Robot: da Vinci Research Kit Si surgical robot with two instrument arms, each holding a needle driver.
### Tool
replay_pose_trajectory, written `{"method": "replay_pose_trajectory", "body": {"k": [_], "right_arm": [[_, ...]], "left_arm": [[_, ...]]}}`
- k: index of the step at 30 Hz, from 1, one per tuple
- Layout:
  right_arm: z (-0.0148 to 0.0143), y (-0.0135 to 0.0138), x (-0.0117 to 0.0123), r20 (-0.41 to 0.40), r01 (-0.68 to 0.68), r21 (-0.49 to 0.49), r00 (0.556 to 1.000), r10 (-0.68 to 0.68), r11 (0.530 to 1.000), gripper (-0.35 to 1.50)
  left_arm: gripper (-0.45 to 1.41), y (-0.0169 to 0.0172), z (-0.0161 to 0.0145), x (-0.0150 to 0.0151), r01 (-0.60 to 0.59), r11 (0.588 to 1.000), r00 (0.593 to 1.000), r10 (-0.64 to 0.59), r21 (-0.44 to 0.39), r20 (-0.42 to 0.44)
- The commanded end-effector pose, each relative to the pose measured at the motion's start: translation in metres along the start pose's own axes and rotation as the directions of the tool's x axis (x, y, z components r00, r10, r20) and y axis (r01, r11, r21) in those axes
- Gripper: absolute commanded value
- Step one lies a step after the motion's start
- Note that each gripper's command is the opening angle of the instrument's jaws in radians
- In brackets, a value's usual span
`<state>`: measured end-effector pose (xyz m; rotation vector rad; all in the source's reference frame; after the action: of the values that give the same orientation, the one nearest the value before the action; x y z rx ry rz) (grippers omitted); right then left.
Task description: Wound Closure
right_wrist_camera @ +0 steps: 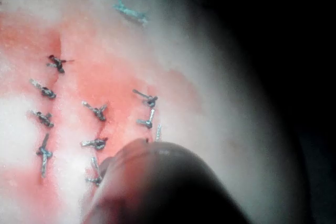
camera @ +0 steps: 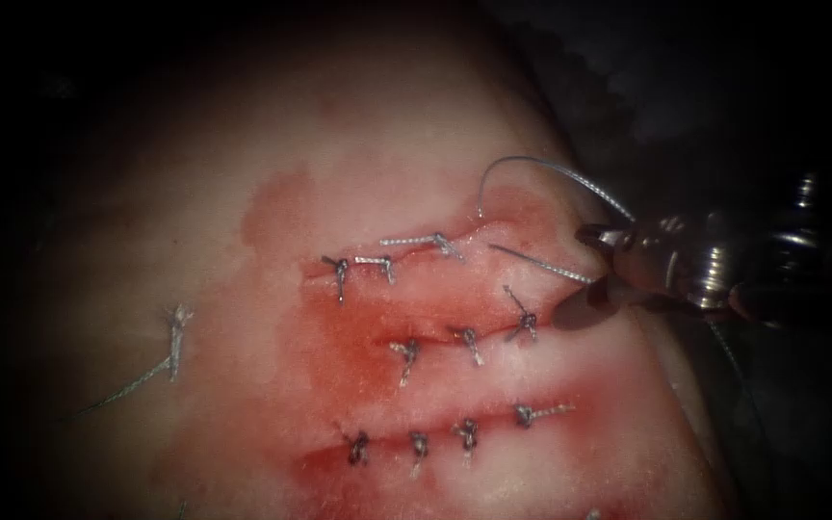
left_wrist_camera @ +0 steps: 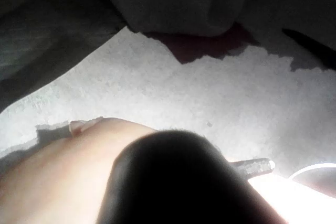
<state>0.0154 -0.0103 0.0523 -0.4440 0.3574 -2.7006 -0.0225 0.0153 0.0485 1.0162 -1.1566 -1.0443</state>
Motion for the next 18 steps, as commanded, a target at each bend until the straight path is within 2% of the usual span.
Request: {"method": "replay_pose_trajectory", "body": {"k": [1,5,7,8,9,18], "right_arm": [[0.0009,-0.0003,-0.0007,0.006,0.002,0.004,1.000,-0.002,1.000,0.81],[0.0021,-0.0006,-0.0004,-0.006,0.006,0.006,1.000,-0.006,1.000,0.74],[0.0036,-0.0009,0.0001,-0.023,0.012,0.008,1.000,-0.012,1.000,0.36],[0.0040,-0.0010,0.0002,-0.030,0.013,0.007,0.999,-0.013,1.000,-0.05],[0.0043,-0.0011,0.0003,-0.031,-0.008,0.008,0.999,0.008,1.000,-0.35],[0.0028,-0.0010,0.0031,-0.066,-0.041,-0.007,0.997,0.041,0.999,-0.35]], "left_arm": [[0.99,0.0002,0.0003,-0.0013,-0.007,1.000,1.000,0.007,0.003,0.002],[0.99,0.0002,0.0005,-0.0012,-0.007,1.000,1.000,0.007,0.001,0.004],[0.99,0.0002,0.0006,-0.0011,-0.008,1.000,1.000,0.008,0.003,0.000],[0.99,0.0003,0.0006,-0.0011,-0.008,1.000,1.000,0.008,0.003,0.001],[0.99,0.0003,0.0007,-0.0011,-0.008,1.000,1.000,0.008,0.005,-0.002],[0.99,0.0005,0.0011,-0.0006,-0.012,1.000,1.000,0.012,0.011,-0.010]]}}
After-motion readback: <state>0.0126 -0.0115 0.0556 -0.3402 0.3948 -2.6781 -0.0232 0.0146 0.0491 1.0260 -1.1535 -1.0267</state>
